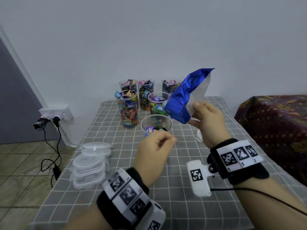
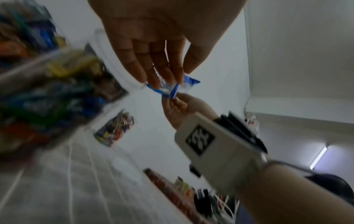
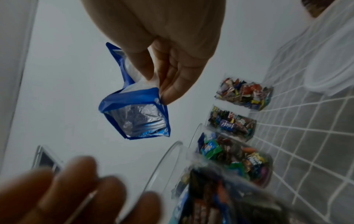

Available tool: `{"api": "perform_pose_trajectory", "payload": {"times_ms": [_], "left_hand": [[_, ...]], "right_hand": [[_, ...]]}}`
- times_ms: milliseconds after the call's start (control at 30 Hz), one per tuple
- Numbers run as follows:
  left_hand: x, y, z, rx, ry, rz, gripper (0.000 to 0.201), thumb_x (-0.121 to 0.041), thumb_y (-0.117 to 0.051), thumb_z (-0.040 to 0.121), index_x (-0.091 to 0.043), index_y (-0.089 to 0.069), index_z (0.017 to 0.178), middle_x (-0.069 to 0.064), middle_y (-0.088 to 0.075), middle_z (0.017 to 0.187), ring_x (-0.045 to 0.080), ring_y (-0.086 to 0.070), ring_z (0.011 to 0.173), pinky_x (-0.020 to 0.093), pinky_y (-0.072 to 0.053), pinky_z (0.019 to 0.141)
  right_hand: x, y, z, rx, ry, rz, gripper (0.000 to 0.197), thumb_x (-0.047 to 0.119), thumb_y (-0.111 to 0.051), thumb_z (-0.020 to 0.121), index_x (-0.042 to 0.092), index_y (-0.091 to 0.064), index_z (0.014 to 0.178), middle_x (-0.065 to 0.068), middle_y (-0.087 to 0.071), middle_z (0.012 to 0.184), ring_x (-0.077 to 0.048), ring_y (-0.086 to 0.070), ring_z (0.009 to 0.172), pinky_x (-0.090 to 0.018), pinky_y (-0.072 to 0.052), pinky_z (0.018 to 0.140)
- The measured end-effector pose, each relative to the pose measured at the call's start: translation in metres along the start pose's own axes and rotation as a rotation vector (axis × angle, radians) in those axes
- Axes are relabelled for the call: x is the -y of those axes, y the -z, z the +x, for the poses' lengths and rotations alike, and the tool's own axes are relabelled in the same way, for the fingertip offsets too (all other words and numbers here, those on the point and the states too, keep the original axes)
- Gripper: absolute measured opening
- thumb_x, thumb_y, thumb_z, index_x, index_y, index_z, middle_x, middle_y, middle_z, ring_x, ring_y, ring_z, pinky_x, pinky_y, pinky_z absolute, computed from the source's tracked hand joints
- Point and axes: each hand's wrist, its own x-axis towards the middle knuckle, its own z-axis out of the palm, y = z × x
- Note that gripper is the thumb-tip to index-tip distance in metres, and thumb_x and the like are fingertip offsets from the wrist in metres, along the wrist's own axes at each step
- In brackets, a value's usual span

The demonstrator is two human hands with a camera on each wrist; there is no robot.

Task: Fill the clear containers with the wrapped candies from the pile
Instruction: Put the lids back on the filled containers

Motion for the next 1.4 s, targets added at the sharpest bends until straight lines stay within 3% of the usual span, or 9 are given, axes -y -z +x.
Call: {"api": "perform_pose_trajectory", "payload": {"times_ms": [100, 167, 267, 433, 600, 767, 1033, 1233, 1400], "left_hand": [[0.017, -0.030, -0.016, 0.208, 0.053, 0.242, 0.029, -0.043, -0.048, 0.080, -0.034, -0.066, 0.101, -0.015, -0.064, 0.103, 0.000, -0.056, 0.088, 0.025, -0.043, 0.083], [0.025, -0.049, -0.023, 0.313, 0.091, 0.406, 0.037, -0.031, -0.047, 0.092, -0.027, -0.054, 0.129, -0.011, -0.052, 0.133, 0.004, -0.048, 0.117, 0.019, -0.035, 0.098], [0.035, -0.082, -0.031, 0.418, 0.090, 0.483, 0.045, -0.028, -0.041, 0.099, -0.025, -0.035, 0.143, -0.009, -0.033, 0.150, 0.007, -0.031, 0.135, 0.017, -0.021, 0.107], [0.053, -0.134, -0.034, 0.598, 0.054, 0.640, 0.052, -0.040, -0.028, 0.100, -0.017, -0.028, 0.147, 0.000, -0.027, 0.154, 0.013, -0.024, 0.140, 0.022, -0.013, 0.112], [0.066, -0.178, -0.036, 0.678, -0.097, 0.879, 0.093, -0.054, 0.006, 0.068, -0.015, -0.034, 0.142, 0.003, -0.037, 0.145, 0.019, -0.030, 0.133, 0.032, -0.018, 0.111], [0.064, -0.198, -0.036, 0.693, -0.128, 1.021, 0.054, -0.042, -0.020, 0.098, -0.013, -0.028, 0.143, 0.006, -0.029, 0.148, 0.023, -0.024, 0.135, 0.037, -0.017, 0.114], [0.067, -0.201, -0.036, 0.680, -0.132, 1.030, 0.054, -0.038, -0.026, 0.100, -0.013, -0.023, 0.147, 0.008, -0.024, 0.153, 0.024, -0.019, 0.140, 0.040, -0.012, 0.117], [0.067, -0.201, -0.038, 0.674, -0.112, 1.014, 0.054, -0.037, -0.024, 0.100, -0.013, -0.021, 0.148, 0.008, -0.020, 0.155, 0.022, -0.014, 0.143, 0.039, -0.007, 0.118], [0.067, -0.201, -0.038, 0.670, -0.104, 1.003, 0.054, -0.037, -0.024, 0.100, -0.014, -0.020, 0.148, 0.007, -0.019, 0.155, 0.022, -0.012, 0.143, 0.039, -0.006, 0.118]], "right_hand": [[0.003, 0.030, -0.005, -0.070, 0.009, 0.035, 0.020, 0.008, -0.046, 0.096, 0.012, -0.055, 0.078, 0.000, -0.067, 0.069, -0.010, -0.064, 0.061, -0.024, -0.054, 0.056], [0.005, 0.051, -0.010, -0.118, 0.014, 0.047, 0.021, 0.008, -0.046, 0.097, 0.012, -0.055, 0.077, 0.005, -0.066, 0.061, -0.006, -0.062, 0.056, -0.023, -0.054, 0.055], [0.007, 0.093, -0.023, -0.230, 0.023, 0.047, 0.023, 0.009, -0.047, 0.096, 0.013, -0.055, 0.075, 0.005, -0.061, 0.059, -0.008, -0.059, 0.057, -0.023, -0.054, 0.056], [0.001, 0.166, -0.059, -0.430, -0.022, 0.025, 0.020, 0.010, -0.048, 0.095, 0.013, -0.057, 0.077, -0.005, -0.060, 0.072, -0.013, -0.060, 0.065, -0.025, -0.054, 0.057], [-0.006, 0.224, -0.094, -0.608, -0.057, 0.043, 0.019, 0.009, -0.050, 0.094, 0.013, -0.057, 0.076, -0.005, -0.052, 0.072, -0.012, -0.053, 0.062, -0.025, -0.054, 0.056], [-0.023, 0.276, -0.134, -0.846, -0.122, 0.030, 0.022, 0.007, -0.048, 0.093, 0.014, -0.057, 0.074, -0.001, -0.046, 0.066, -0.007, -0.049, 0.055, -0.021, -0.047, 0.048], [-0.075, 0.348, -0.207, -1.328, -0.261, 0.249, 0.021, 0.006, -0.047, 0.090, 0.009, -0.052, 0.071, -0.005, -0.056, 0.058, -0.015, -0.054, 0.061, -0.024, -0.051, 0.047], [-0.146, 0.380, -0.239, -1.295, -0.678, 0.139, 0.029, 0.015, -0.045, 0.095, 0.005, -0.046, 0.067, -0.012, -0.047, 0.066, -0.021, -0.049, 0.058, -0.031, -0.048, 0.045], [-0.163, 0.386, -0.238, -1.289, -0.753, 0.159, 0.032, 0.018, -0.046, 0.096, 0.005, -0.045, 0.066, -0.011, -0.049, 0.059, -0.022, -0.047, 0.056, -0.031, -0.045, 0.048]]}}
